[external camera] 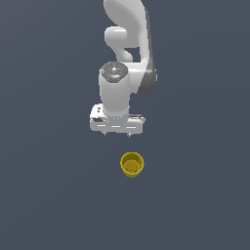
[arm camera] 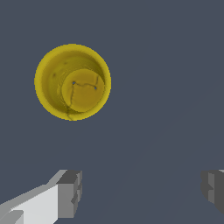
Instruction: Pick up the object and move it to a goal position.
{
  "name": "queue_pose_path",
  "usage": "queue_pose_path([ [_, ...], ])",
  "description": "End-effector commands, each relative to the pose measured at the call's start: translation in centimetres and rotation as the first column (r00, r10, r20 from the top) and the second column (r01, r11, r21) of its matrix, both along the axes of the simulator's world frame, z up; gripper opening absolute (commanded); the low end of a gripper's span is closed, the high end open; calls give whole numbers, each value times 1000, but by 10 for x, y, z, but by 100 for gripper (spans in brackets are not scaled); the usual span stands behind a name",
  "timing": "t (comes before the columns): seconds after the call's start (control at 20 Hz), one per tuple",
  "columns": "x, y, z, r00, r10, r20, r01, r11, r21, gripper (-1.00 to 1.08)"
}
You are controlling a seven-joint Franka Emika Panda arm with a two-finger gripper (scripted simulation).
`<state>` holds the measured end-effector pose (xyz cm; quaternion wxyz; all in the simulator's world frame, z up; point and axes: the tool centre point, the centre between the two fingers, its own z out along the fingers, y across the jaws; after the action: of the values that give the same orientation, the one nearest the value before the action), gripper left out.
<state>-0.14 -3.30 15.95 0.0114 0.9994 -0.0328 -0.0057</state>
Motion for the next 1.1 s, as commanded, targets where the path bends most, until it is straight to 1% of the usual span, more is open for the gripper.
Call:
queue_pose_path([
  [0.0, 0, 0, 0, 1000, 0, 0, 0, 1000, 0, 28],
  [0.35, 4, 2, 3, 1000, 30, 8, -29, 999, -15, 28],
  [0.55, 4, 2, 1, 1000, 15, 5, -14, 1000, -8, 28],
  [0.8, 4, 2, -4, 999, -45, -8, 45, 999, 22, 28],
  [1.05, 6, 4, -12, 988, -147, -38, 150, 986, 72, 28],
])
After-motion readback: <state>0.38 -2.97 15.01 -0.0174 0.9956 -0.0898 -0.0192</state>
